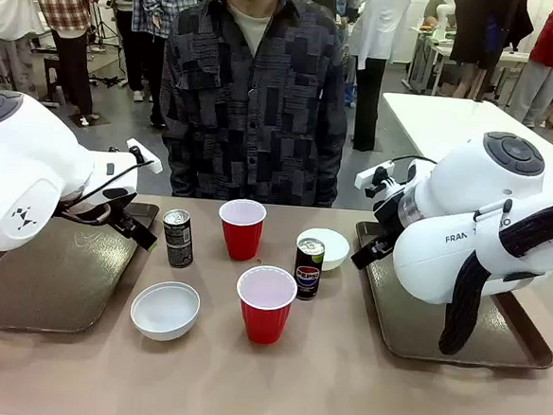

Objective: Prepare tableware on both trays.
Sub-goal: Pick up a Picnic Bowl from the table and place it on a Handle tray.

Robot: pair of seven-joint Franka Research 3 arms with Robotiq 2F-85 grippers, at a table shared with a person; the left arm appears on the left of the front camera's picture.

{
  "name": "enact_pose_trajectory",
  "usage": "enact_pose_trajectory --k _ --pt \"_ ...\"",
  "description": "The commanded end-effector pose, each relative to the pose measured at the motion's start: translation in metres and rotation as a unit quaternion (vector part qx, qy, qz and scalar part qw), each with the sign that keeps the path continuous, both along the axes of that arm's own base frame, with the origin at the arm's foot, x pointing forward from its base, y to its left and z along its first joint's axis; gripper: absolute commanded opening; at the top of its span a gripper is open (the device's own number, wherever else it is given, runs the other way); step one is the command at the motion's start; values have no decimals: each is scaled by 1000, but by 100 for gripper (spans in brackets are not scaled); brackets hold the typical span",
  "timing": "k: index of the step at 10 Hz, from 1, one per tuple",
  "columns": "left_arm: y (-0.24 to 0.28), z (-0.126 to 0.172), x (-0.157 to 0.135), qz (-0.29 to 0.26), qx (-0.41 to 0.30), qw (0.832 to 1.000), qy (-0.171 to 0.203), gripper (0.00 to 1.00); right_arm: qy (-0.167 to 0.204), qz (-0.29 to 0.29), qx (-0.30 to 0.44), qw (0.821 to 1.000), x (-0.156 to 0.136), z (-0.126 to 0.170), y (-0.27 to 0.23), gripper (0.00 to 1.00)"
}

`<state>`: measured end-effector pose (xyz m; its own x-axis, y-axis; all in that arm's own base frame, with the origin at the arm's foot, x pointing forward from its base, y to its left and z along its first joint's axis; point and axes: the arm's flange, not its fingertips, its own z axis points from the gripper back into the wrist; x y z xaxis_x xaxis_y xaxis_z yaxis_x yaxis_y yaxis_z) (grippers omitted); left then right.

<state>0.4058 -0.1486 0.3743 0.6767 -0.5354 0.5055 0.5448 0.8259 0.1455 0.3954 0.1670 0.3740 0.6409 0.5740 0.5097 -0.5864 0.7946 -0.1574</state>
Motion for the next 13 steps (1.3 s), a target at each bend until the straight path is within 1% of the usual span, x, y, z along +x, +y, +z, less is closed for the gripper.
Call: enact_pose_trajectory --k 1,12,13 --pt "0 0 0 0 0 1000 0 100 0 0 0 1000 0 0 0 100" --pt "0 0 0 0 0 1000 0 100 0 0 0 1000 0 0 0 100" --pt "0 0 0 0 0 1000 0 100 24 -7 -4 1000 -11 7 4 100"
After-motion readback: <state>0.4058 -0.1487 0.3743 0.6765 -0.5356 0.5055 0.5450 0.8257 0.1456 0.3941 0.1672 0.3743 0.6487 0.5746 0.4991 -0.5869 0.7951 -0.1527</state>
